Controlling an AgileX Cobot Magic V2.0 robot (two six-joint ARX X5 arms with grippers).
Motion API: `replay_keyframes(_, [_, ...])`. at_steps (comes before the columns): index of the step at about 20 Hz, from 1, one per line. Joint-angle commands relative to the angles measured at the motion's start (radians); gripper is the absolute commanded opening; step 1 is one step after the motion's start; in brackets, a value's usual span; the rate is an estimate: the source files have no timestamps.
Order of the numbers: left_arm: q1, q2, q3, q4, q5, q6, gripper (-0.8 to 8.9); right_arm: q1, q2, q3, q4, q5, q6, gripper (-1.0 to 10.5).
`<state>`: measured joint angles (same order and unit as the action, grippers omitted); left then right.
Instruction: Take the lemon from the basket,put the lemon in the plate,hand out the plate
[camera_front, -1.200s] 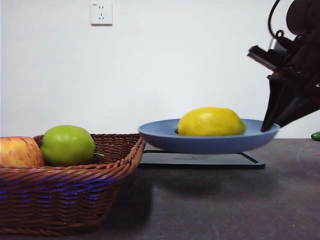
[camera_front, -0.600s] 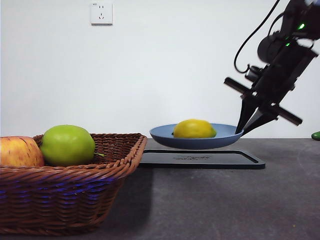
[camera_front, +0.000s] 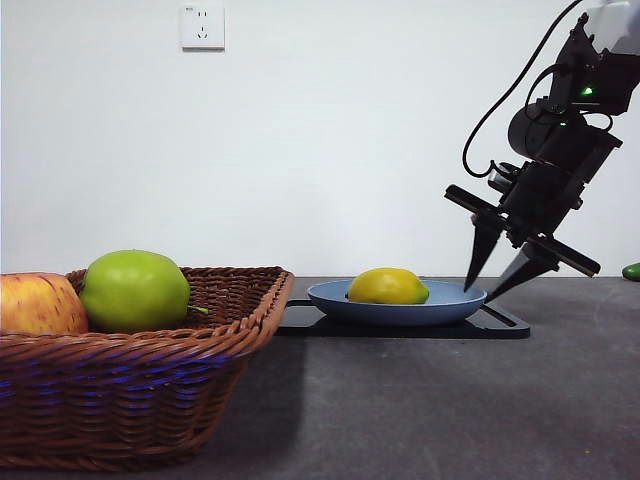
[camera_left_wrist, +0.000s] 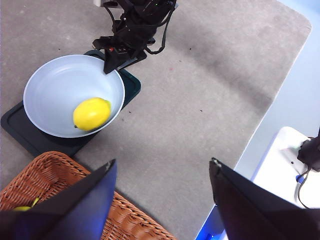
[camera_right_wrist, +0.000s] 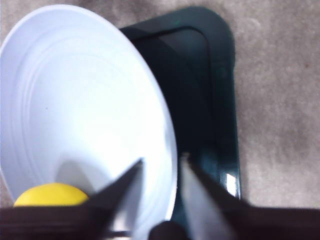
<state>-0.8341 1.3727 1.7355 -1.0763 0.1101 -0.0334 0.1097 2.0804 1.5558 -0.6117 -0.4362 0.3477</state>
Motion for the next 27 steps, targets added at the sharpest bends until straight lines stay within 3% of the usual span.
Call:
replay_keyframes(1, [-0.01,0.013,0.02,0.021,-0.009,0.02,3.22,0.001,0.006,0.026,-0.02,-0.004,-0.052,2.2])
replay_keyframes(6, [-0.008,0.017,0.02,0.111,-0.138,0.069,2.93,0.006,-0.128,0.026,-0.189,-0.003,-0.182,1.7])
replay_keyframes(12, [0.012,0.018,0.019,0.14,-0.138,0.179,-0.02,0.08,-0.405,0.025,-0.363,0.003,-0.302,0.0])
replay_keyframes(14, [0.039,0.018,0.019,0.133,-0.138,0.196,0.06,0.145,-0.511,0.022,-0.39,0.1,-0.305,0.0])
replay_keyframes(18, [0.15,0.01,-0.001,0.082,-0.135,0.196,0.06,0.323,-0.69,-0.01,-0.383,0.394,-0.301,0.0])
replay_keyframes(21, [0.241,-0.078,-0.151,0.166,-0.131,0.195,0.06,0.447,-0.835,-0.116,-0.272,0.556,-0.28,0.0])
replay_keyframes(24, [0.291,-0.239,-0.409,0.356,-0.131,0.178,0.06,0.525,-0.983,-0.298,-0.077,0.653,-0.277,0.0])
replay_keyframes(27, [0.322,-0.435,-0.684,0.56,-0.131,0.125,0.06,0.548,-1.134,-0.543,0.132,0.657,-0.28,0.0])
